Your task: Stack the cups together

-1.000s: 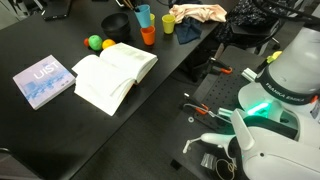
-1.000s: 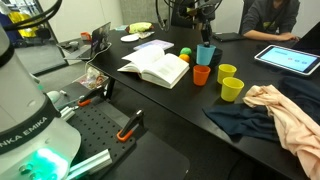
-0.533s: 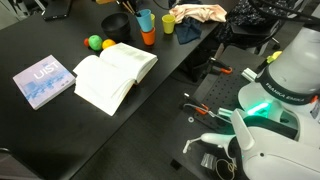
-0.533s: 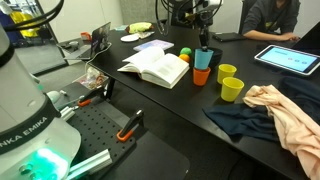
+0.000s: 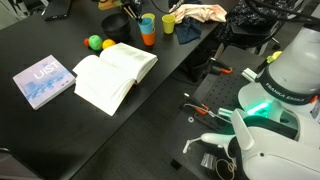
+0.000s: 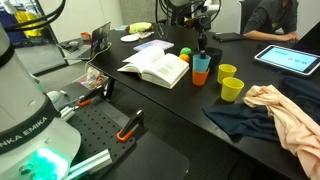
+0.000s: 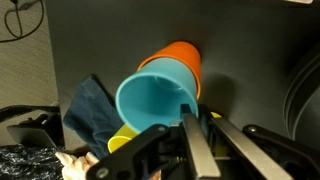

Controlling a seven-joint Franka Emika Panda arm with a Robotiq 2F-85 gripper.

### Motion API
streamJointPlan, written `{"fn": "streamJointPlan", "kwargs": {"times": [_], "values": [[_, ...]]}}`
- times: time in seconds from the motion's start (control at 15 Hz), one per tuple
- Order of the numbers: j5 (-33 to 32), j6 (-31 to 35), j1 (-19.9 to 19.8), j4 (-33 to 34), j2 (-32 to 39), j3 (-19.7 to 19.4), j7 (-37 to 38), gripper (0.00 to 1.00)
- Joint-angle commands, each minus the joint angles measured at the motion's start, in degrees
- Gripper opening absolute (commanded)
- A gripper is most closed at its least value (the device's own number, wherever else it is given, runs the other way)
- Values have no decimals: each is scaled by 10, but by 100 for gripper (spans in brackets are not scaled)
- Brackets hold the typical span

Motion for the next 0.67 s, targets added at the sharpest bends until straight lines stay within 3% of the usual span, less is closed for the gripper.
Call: {"fn": "streamJointPlan", "kwargs": {"times": [0.0, 0.27, 0.47, 0.6], "values": [[-6, 3, 3, 4, -3, -4, -13, 46], [-3, 11, -6, 2, -8, -3, -34, 77], [0, 81, -28, -13, -14, 6, -109, 98], [19, 125, -48, -18, -17, 14, -164, 100]]}}
